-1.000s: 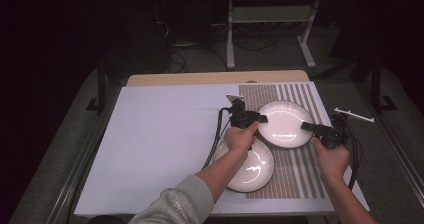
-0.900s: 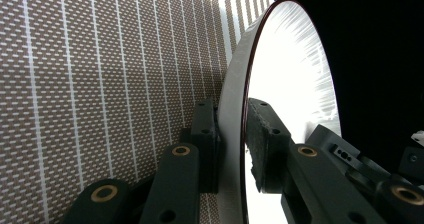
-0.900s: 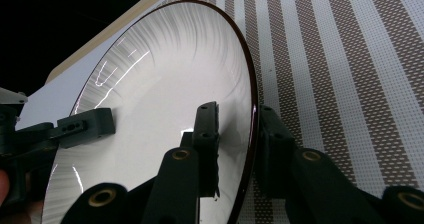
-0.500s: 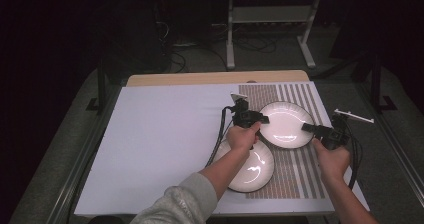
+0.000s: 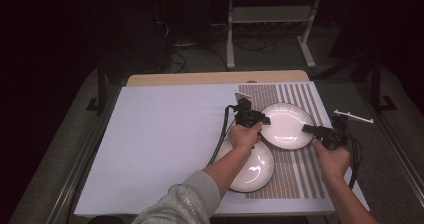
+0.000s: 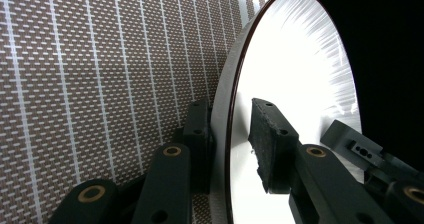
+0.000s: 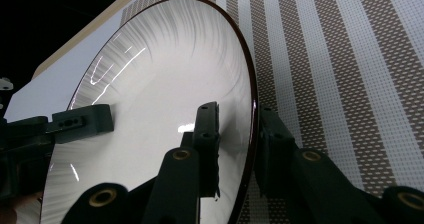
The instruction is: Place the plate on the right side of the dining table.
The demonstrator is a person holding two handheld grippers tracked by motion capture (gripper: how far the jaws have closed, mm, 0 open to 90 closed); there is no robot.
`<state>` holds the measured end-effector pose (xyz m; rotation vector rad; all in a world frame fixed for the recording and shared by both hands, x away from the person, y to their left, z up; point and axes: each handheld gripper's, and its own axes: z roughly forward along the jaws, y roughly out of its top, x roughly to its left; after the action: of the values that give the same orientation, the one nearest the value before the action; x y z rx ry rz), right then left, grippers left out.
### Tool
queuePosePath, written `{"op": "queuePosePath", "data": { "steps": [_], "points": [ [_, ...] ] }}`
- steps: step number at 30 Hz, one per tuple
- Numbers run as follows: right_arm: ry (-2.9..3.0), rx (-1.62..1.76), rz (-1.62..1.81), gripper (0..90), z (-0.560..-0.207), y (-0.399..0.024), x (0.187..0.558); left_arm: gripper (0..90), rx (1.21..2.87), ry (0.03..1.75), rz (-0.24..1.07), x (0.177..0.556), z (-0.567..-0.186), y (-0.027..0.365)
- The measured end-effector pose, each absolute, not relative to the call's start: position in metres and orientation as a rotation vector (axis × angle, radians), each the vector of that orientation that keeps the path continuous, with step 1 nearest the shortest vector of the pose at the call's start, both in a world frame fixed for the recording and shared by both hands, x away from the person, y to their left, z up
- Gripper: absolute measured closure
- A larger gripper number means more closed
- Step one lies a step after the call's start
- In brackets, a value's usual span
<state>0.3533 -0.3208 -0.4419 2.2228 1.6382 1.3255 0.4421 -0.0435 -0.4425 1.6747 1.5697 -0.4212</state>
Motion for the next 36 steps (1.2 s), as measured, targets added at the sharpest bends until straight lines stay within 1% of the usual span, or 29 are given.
{"op": "queuePosePath", "data": {
  "steps": [21, 36],
  "points": [
    [1.681, 2.240, 1.255, 73.3, -0.4491, -0.3198, 0.3562, 67.0, 1.758, 1.569, -0.368, 0.4437, -0.4437, -0.0488],
    [1.692, 2.244, 1.235, 72.3, -0.4504, -0.3192, 0.3570, 66.2, 1.784, 1.567, -0.343, 0.4439, -0.4445, -0.0500]
  ]
}}
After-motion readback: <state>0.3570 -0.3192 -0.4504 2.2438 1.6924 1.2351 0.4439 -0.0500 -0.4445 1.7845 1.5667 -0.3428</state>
